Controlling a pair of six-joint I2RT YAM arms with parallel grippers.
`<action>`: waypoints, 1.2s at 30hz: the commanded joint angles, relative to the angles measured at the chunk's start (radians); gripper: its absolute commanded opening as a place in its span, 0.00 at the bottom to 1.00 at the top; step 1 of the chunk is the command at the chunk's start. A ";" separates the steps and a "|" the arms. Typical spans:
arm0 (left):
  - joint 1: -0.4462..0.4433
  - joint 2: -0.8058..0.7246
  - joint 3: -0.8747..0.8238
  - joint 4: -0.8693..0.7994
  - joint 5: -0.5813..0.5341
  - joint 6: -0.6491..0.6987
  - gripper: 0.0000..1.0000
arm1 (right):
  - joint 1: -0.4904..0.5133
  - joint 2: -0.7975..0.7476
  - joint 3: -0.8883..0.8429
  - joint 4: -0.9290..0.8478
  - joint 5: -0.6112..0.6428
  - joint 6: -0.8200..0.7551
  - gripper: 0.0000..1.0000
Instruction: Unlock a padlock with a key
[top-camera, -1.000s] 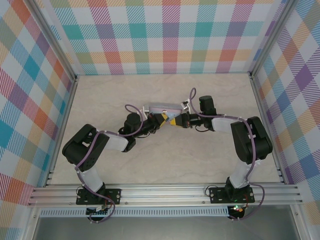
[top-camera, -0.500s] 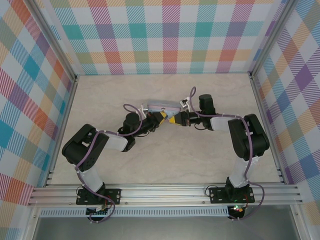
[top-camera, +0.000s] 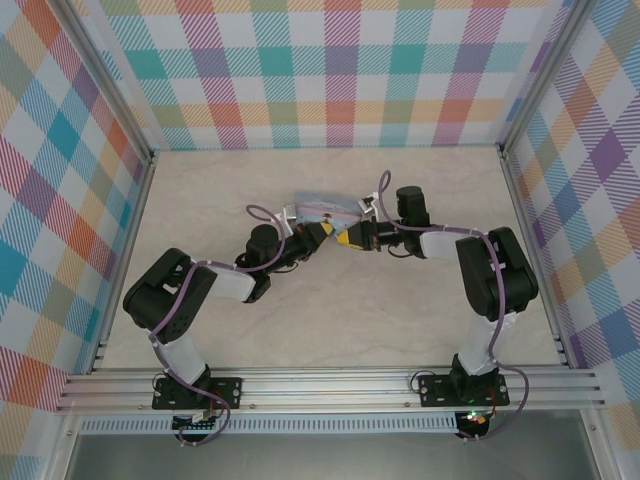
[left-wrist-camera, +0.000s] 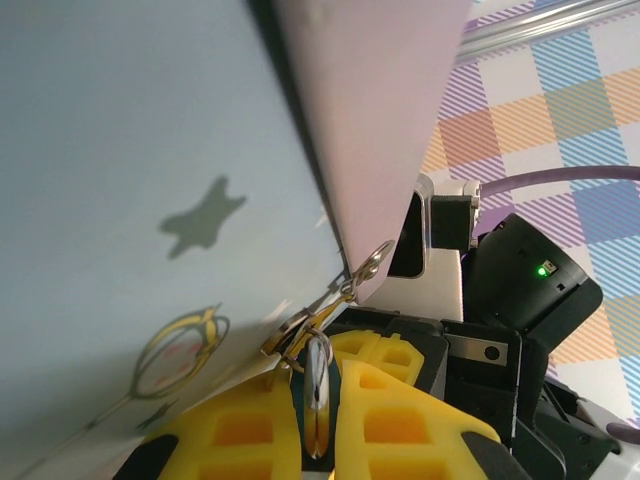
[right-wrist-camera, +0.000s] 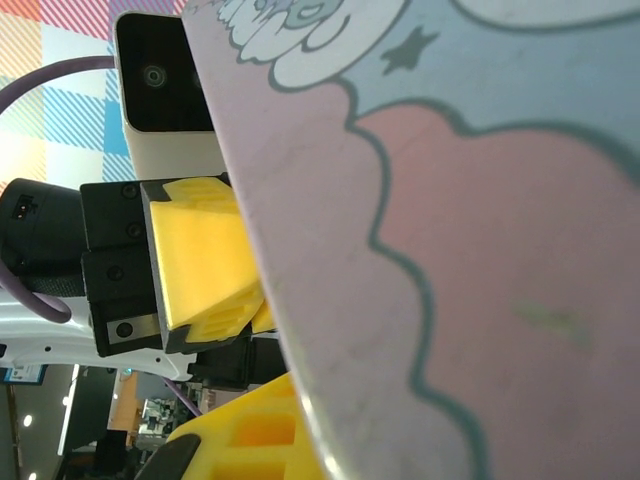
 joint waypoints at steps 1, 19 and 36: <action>-0.057 -0.011 0.004 0.070 0.205 0.025 0.00 | 0.020 -0.056 0.048 0.041 0.079 -0.049 0.04; -0.052 0.027 0.027 0.178 0.212 -0.111 0.00 | -0.003 -0.007 -0.025 0.166 0.096 -0.026 0.07; -0.040 0.052 0.032 0.236 0.218 -0.161 0.00 | -0.029 0.001 -0.081 0.177 0.100 -0.047 0.13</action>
